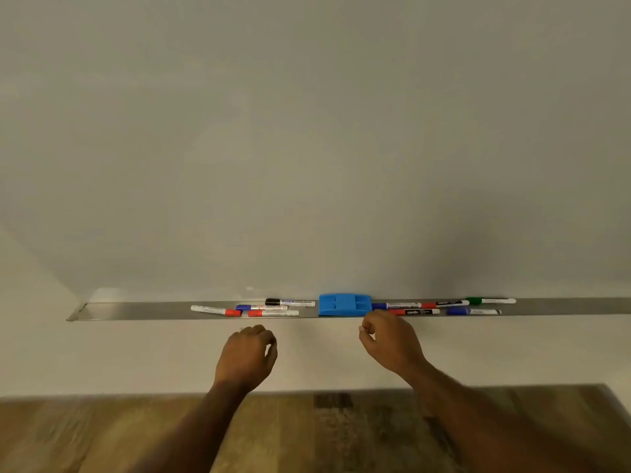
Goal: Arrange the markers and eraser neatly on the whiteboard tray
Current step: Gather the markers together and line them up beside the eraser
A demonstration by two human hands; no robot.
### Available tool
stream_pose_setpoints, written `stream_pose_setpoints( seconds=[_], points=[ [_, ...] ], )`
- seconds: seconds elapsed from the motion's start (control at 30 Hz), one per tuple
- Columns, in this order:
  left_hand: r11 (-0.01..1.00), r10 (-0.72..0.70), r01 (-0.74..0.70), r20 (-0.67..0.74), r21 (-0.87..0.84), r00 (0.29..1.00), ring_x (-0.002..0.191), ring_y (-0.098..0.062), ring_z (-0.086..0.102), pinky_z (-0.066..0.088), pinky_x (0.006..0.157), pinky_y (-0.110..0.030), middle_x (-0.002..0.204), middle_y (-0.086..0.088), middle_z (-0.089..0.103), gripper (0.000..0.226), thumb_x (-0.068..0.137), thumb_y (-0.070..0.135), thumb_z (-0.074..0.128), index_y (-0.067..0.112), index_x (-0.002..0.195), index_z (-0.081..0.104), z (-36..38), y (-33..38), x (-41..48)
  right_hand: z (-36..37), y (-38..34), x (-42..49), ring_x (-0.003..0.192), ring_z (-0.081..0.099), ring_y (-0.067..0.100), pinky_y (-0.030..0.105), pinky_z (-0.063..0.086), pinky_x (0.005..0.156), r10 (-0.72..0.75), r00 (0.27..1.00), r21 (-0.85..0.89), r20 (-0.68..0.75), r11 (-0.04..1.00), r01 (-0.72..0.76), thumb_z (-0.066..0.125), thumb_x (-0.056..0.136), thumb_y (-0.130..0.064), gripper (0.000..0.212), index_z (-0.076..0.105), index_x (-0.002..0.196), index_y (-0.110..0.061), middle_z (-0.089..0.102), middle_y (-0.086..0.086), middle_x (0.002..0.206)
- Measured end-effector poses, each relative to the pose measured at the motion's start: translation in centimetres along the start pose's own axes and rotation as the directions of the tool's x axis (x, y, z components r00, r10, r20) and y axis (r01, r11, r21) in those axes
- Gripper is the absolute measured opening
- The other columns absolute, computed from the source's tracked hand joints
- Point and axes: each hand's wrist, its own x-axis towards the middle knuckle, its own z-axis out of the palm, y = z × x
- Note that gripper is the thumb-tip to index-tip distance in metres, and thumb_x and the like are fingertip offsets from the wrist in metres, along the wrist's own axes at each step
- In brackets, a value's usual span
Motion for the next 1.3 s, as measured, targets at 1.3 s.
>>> stream_pose_setpoints(
  seconds=[1.3],
  points=[
    [0.997,-0.078,0.075,0.169,0.024,0.983,0.093,-0.024,0.058,0.049,0.083,-0.038,0.108,-0.004,0.063,0.026,0.088,0.015,0.056,0.016,0.111,0.065,5.6,-14.5,11.3,13.1,-9.6,14.7,0.082,0.064,0.023,0.029,0.047,0.065,-0.159,0.965,-0.019,0.211,0.986,0.166,0.057,0.093,-0.027,0.021,0.072,0.096,-0.012,0.069,0.007,0.094]
  ],
)
